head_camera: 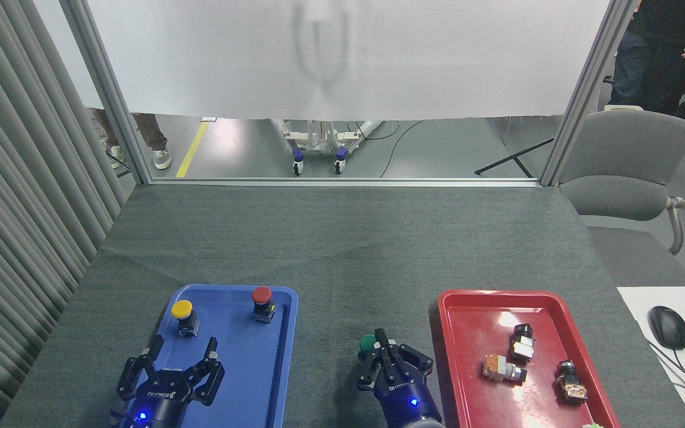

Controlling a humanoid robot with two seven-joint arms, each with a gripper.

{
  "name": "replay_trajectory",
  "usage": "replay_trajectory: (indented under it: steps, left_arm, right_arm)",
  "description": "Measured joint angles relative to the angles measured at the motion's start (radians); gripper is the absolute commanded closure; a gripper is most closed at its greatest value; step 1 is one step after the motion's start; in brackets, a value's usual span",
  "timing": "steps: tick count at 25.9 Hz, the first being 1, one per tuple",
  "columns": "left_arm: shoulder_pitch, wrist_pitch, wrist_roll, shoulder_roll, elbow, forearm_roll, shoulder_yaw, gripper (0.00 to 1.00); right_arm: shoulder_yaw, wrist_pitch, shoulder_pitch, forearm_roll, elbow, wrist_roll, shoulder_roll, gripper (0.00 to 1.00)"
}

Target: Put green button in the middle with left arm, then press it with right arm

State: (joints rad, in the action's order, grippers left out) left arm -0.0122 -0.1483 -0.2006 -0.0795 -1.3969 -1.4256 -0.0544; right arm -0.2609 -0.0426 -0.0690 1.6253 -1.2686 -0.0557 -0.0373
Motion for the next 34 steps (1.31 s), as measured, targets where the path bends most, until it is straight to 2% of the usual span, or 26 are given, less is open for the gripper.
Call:
replay_trajectory:
  steps: [4, 10, 20, 21, 23, 24, 25, 27, 28, 29, 34]
  left_arm:
    - [0.003, -0.007, 0.0, -0.003, 0.0, 0.012, -0.003, 0.0]
    - [0.001, -0.025, 0.0, -0.026, -0.004, 0.015, -0.004, 0.0]
    - [0.0, -0.02, 0.004, -0.032, -0.007, 0.027, -0.007, 0.0]
    - [0.0, -0.02, 0.005, -0.032, -0.007, 0.028, -0.007, 0.0]
    - [0.0, -0.02, 0.005, -0.032, -0.008, 0.028, -0.007, 0.0]
    - [0.0, -0.02, 0.007, -0.032, -0.009, 0.028, -0.007, 0.0]
    - [0.0, -0.02, 0.008, -0.032, -0.009, 0.028, -0.007, 0.0]
    - [0.0, -0.019, 0.008, -0.032, -0.009, 0.028, -0.007, 0.0]
    - [0.001, -0.019, 0.009, -0.032, -0.01, 0.028, -0.007, 0.0]
    - [0.001, -0.018, 0.009, -0.032, -0.01, 0.028, -0.007, 0.0]
    - [0.001, -0.015, 0.01, -0.032, -0.016, 0.028, -0.007, 0.0]
  right_arm:
    - [-0.009, -0.006, -0.01, 0.002, 0.044, 0.001, -0.002, 1.0]
    - [-0.012, -0.009, -0.012, 0.001, 0.058, -0.001, -0.003, 1.0]
    - [-0.013, -0.009, -0.009, -0.008, 0.023, 0.025, -0.002, 1.0]
    - [-0.012, -0.008, -0.008, -0.009, 0.012, 0.026, -0.002, 0.98]
    - [-0.009, -0.008, -0.006, -0.011, -0.015, 0.009, -0.002, 0.88]
    - [-0.007, -0.008, -0.003, -0.012, -0.03, 0.005, -0.001, 0.78]
    - [-0.004, -0.008, -0.001, -0.012, -0.045, 0.0, 0.0, 0.63]
    - [0.006, -0.005, 0.008, -0.013, -0.073, -0.005, 0.002, 0.24]
    - [0.019, -0.004, 0.014, -0.014, -0.09, -0.006, 0.004, 0.11]
    - [0.036, -0.003, 0.02, -0.014, -0.104, -0.014, 0.005, 0.03]
    - [0.148, 0.003, 0.072, -0.014, -0.15, -0.075, 0.015, 0.01]
